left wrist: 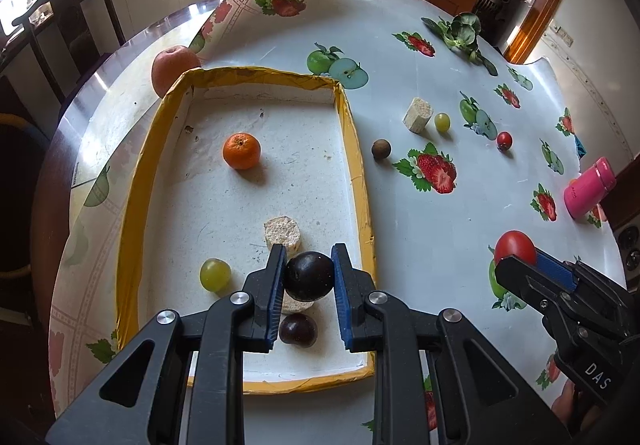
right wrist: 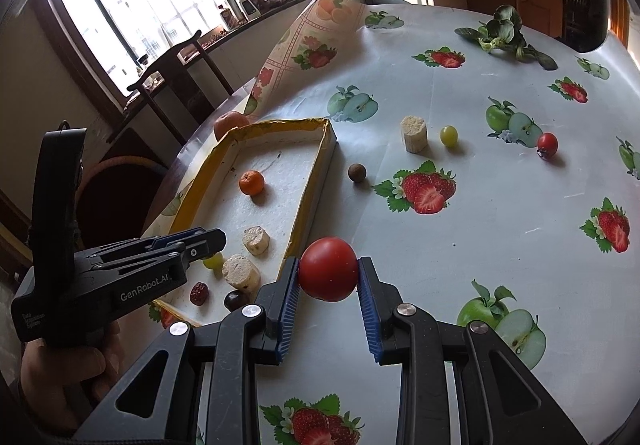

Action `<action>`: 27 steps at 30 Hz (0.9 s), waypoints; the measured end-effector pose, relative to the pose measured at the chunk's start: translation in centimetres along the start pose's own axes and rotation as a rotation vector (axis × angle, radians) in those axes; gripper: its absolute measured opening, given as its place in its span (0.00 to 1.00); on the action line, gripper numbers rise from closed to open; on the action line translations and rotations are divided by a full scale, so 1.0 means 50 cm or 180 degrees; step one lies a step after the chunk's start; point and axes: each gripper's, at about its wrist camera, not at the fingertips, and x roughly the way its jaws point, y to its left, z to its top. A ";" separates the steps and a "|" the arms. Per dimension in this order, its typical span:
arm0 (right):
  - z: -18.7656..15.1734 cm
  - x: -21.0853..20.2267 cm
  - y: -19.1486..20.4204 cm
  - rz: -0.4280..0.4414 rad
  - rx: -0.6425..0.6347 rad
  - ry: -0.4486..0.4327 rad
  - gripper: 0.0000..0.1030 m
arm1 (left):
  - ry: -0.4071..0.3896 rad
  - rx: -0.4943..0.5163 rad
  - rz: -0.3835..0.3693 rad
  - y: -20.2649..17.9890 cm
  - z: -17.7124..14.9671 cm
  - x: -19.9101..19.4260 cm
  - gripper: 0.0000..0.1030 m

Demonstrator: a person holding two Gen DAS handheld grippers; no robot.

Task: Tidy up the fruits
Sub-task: 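Carry the plum in the left tool into the tray while the right tool carries the tomato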

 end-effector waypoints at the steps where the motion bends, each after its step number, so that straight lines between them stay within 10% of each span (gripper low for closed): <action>1: 0.000 0.003 0.004 0.0005 -0.0009 0.0006 0.28 | 0.0005 -0.0004 0.0003 0.003 0.000 0.001 0.19; 27: 0.082 0.189 0.139 0.0230 -0.0345 0.0302 0.28 | 0.0189 -0.0494 0.0005 0.153 0.037 0.075 0.19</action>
